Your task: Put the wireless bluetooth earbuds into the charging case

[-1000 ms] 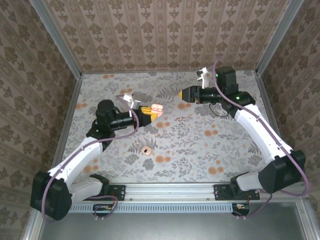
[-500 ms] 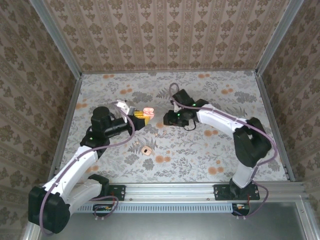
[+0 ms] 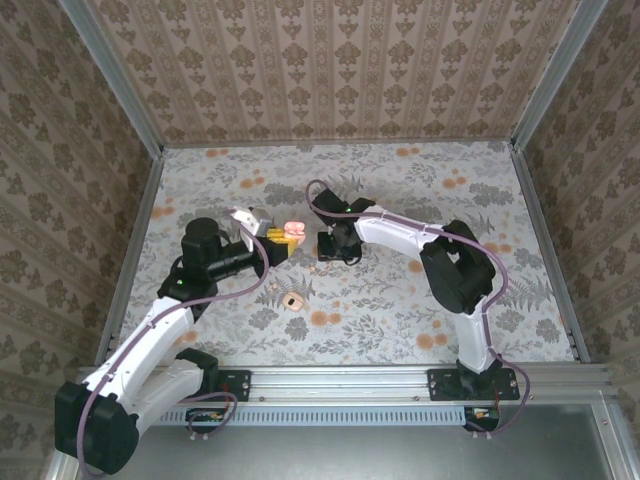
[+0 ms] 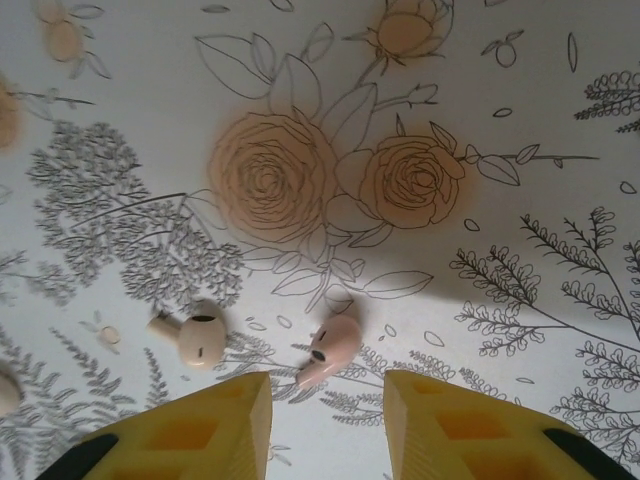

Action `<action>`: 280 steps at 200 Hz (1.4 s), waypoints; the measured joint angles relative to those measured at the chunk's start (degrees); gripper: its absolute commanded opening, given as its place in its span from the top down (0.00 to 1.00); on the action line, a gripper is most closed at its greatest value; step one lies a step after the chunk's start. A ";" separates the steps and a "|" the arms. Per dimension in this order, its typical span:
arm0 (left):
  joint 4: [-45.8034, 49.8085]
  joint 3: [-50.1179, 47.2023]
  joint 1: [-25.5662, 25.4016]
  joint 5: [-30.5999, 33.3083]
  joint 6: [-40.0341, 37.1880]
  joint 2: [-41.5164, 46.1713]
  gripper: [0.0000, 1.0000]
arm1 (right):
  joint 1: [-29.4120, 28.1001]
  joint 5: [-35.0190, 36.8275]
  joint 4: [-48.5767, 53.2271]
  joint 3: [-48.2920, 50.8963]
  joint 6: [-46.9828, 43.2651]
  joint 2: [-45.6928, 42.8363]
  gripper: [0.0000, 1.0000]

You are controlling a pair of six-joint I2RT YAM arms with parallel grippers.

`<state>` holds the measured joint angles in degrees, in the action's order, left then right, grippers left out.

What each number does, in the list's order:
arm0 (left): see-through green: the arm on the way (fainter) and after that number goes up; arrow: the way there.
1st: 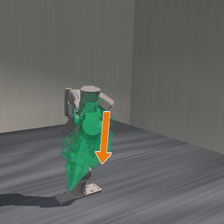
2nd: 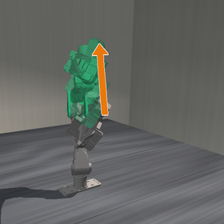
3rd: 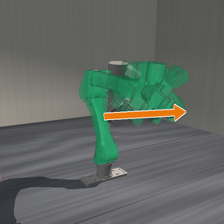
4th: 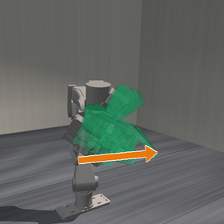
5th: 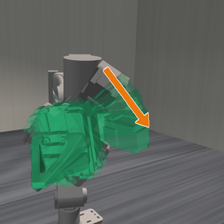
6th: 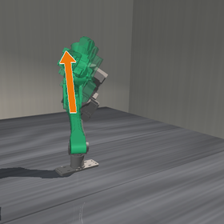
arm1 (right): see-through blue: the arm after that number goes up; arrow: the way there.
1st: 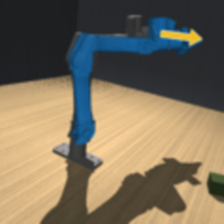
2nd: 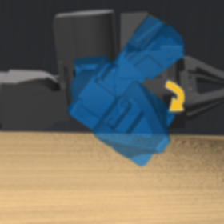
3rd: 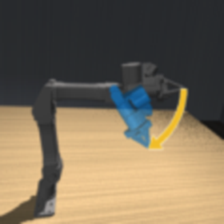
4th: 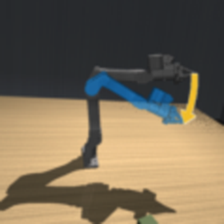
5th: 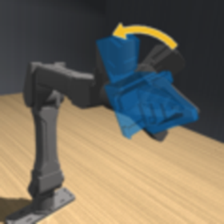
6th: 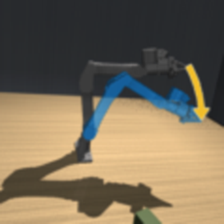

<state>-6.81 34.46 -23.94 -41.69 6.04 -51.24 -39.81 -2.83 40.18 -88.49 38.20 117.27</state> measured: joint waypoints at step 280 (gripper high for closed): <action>1.70 0.00 -1.53 1.31 -2.71 0.15 1.00 | 11.34 -0.55 1.86 0.68 0.13 -2.47 0.55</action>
<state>-5.10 34.46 -25.47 -40.38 3.33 -51.09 -28.47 -3.38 42.04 -87.81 38.33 114.80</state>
